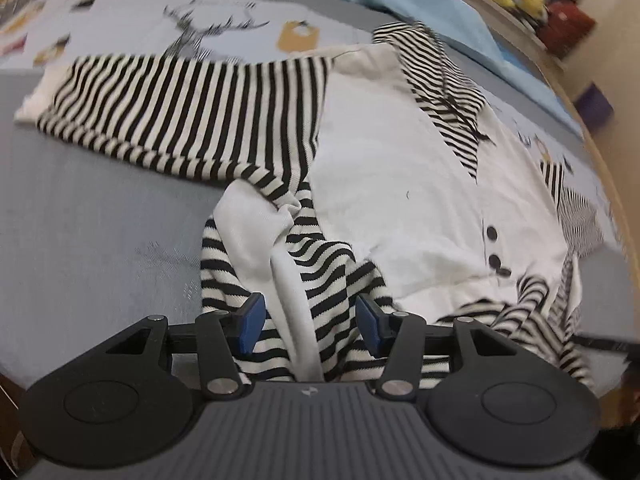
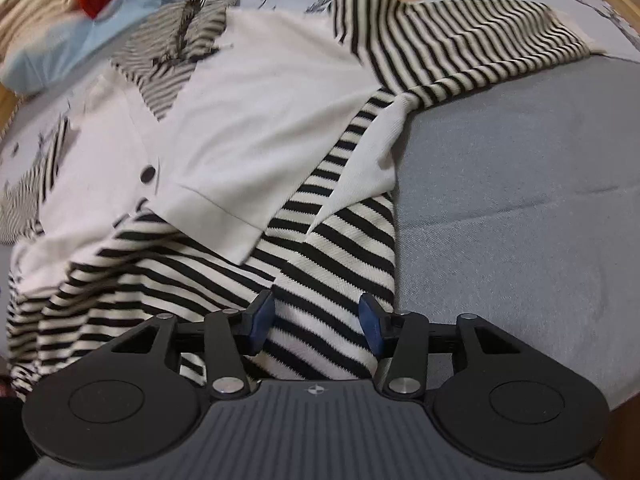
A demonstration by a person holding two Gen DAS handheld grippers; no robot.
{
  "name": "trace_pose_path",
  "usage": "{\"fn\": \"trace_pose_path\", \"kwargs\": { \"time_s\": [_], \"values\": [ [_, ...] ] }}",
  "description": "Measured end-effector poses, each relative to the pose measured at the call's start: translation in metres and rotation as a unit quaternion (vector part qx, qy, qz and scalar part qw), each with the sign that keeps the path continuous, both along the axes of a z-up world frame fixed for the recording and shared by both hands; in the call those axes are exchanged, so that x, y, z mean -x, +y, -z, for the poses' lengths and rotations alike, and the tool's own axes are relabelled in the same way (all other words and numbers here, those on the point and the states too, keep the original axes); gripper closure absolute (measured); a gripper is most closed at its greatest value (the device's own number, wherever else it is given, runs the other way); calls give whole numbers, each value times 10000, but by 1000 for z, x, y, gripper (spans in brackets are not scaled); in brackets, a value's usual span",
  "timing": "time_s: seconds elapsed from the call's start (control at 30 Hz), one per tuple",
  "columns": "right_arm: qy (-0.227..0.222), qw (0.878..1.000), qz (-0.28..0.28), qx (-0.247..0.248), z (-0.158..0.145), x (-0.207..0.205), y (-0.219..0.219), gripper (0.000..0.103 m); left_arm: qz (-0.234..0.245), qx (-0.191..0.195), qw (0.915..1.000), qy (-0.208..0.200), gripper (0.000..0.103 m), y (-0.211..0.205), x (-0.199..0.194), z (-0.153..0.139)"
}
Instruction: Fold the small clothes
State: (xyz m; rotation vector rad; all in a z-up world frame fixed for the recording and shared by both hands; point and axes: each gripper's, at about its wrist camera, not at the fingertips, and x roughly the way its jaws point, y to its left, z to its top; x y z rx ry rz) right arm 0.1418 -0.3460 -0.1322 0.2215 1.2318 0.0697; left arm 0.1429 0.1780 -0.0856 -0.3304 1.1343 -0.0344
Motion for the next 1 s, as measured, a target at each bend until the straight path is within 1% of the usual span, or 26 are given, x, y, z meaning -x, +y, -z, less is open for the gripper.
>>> {"fn": "trace_pose_path", "kwargs": {
  "time_s": [0.13, 0.2, 0.3, 0.33, 0.4, 0.43, 0.47, 0.5, 0.53, 0.63, 0.67, 0.7, 0.73, 0.77, 0.8, 0.83, 0.87, 1.0],
  "values": [
    [90, 9998, -182, 43, 12, -11, 7, 52, -9, -85, 9993, 355, 48, -8, -7, 12],
    [120, 9995, -297, 56, 13, -13, 12, 52, 58, -131, 9990, 435, 46, -14, -10, 15],
    [40, 9993, -370, -88, 7, -11, 12, 52, 80, -154, 9986, 496, 43, -22, -11, 18],
    [-8, 9992, -328, -209, 5, -9, 10, 52, 99, -178, 9984, 529, 43, -25, -12, 19],
    [-166, 9973, -231, -673, -3, -8, 4, 50, 160, -249, 9977, 607, 41, -31, -13, 22],
    [-229, 9955, -197, -902, -6, -7, 3, 47, 209, -264, 9974, 638, 41, -33, -12, 24],
    [-244, 9948, -185, -974, -8, -7, 4, 39, 248, -280, 9972, 651, 41, -36, -12, 24],
    [-194, 9954, -224, -908, -7, -7, 8, 33, 280, -292, 9970, 653, 41, -37, -12, 24],
    [-110, 9966, -292, -767, -5, -8, 12, 33, 303, -298, 9970, 654, 41, -39, -12, 24],
    [210, 9974, -685, -88, 9, -5, 32, 34, 314, -312, 9968, 667, 41, -40, -11, 25],
    [301, 9964, -780, 116, 12, -4, 35, 37, 311, -324, 9967, 681, 41, -40, -11, 25],
    [327, 9955, -837, 284, 13, -2, 37, 48, 307, -332, 9965, 704, 41, -40, -11, 25],
    [285, 9951, -864, 377, 12, 0, 36, 55, 309, -335, 9963, 730, 41, -40, -11, 26],
    [257, 9952, -855, 397, 9, 2, 31, 72, 316, -344, 9960, 764, 41, -40, -11, 27],
    [283, 9958, -814, 311, 7, 5, 26, 81, 333, -354, 9957, 791, 41, -41, -11, 28],
    [332, 9967, -715, 173, 6, 8, 17, 84, 367, -364, 9953, 815, 41, -43, -10, 28],
    [364, 9972, -635, 130, 4, 11, 9, 92, 410, -377, 9950, 831, 41, -46, -10, 29],
    [387, 9982, -432, 145, -2, 26, -21, 94, 605, -489, 9938, 795, 41, -57, -7, 28]
  ]
}}
